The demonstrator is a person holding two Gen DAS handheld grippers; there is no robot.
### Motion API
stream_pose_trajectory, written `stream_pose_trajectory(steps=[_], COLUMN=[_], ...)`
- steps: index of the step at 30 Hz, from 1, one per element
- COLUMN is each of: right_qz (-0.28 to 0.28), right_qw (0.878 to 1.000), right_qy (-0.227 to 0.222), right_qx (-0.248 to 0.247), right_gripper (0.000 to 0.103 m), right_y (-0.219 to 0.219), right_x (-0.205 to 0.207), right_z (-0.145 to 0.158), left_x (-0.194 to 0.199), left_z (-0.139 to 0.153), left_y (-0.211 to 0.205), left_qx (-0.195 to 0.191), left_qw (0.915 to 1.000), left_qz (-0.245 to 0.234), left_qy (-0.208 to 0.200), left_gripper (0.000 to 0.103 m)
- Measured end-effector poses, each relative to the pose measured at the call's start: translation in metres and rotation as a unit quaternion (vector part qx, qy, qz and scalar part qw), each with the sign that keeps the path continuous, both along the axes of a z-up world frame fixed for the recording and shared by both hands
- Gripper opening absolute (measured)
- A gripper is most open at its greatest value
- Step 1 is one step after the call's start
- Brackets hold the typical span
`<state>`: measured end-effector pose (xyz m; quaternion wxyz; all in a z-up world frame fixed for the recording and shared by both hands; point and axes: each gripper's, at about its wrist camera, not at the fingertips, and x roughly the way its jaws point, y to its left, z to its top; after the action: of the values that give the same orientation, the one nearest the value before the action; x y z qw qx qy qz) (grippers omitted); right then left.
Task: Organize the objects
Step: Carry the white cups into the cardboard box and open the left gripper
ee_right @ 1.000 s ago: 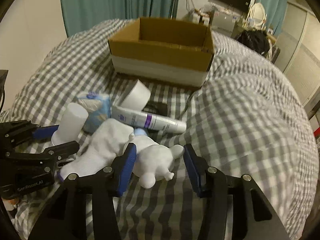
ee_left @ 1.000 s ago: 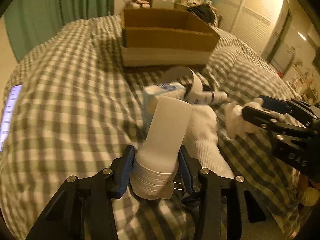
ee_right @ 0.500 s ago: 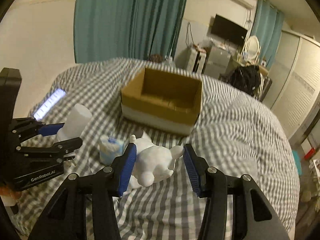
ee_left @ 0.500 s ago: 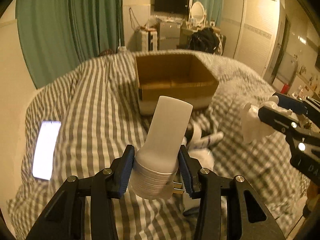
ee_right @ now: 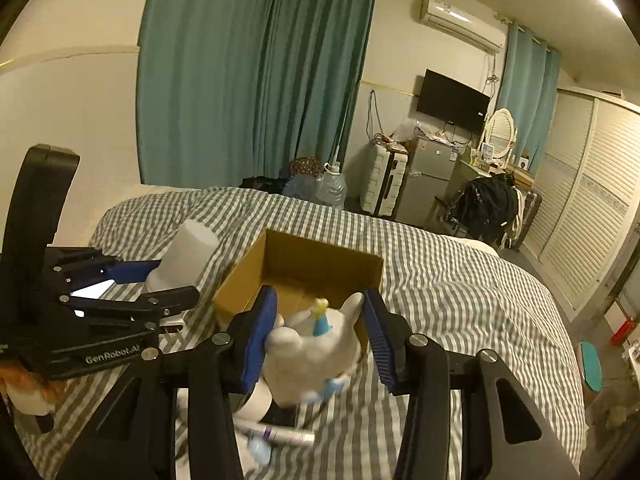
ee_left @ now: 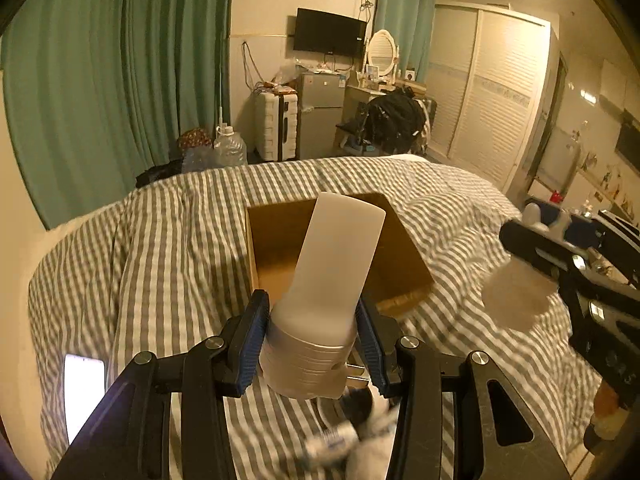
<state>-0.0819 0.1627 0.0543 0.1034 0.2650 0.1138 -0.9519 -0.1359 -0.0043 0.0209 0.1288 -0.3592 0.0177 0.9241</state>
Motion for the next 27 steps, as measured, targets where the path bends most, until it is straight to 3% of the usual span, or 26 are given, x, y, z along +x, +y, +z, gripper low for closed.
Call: stream_pose_trajectory(steps=[2, 3, 9, 17, 20, 21, 24, 27], right_qz=[0.004, 0.009, 0.006, 0.002, -0.003, -0.004, -0.007, -0.017], right_qw=[1.0, 1.0, 0.999, 0.996, 0.993, 0.992, 0.993, 0.995], right_qy=[-0.005, -0.013, -0.04, -0.071, -0.091, -0.095, -0.09, -0.066], right_qx=[0.002, 0.0, -0.013, -0.057, -0.072, -0.077, -0.082, -0.076], right_gripper=[0.007, 0.007, 0.007, 0.007, 0.007, 0.007, 0.009, 0.033], right_y=[-0.002, -0.003, -0.003, 0.012, 0.023, 0.027, 0.037, 0.044], right_x=[-0.022, -0.038, -0.123, -0.183, -0.189, -0.188, -0.176, -0.158], right_z=[-0.002, -0.005, -0.022, -0.07, -0.093, -0.098, -0.096, -0.076], left_x=[-0.026, -0.037, -0.113, -0.16, -0.16, -0.159, -0.151, -0.135], left_z=[-0.006, -0.01, -0.048, -0.112, -0.117, -0.115, -0.104, -0.083], left_y=[0.002, 0.004, 0.019, 0.032, 0.032, 0.032, 0.028, 0.024], left_qx=[0.0, 0.001, -0.013, -0.026, -0.023, -0.02, -0.013, -0.023], left_qw=[1.0, 1.0, 0.9994, 0.9969, 0.9966, 0.9967, 0.9976, 0.998], left_qz=[0.002, 0.003, 0.004, -0.009, -0.013, -0.012, -0.009, 0.002], left_qy=[-0.006, -0.009, -0.033, -0.074, -0.078, -0.077, -0.067, -0.059], left_gripper=[0.045, 0.045, 0.045, 0.047, 0.07, 0.083, 0.086, 0.087])
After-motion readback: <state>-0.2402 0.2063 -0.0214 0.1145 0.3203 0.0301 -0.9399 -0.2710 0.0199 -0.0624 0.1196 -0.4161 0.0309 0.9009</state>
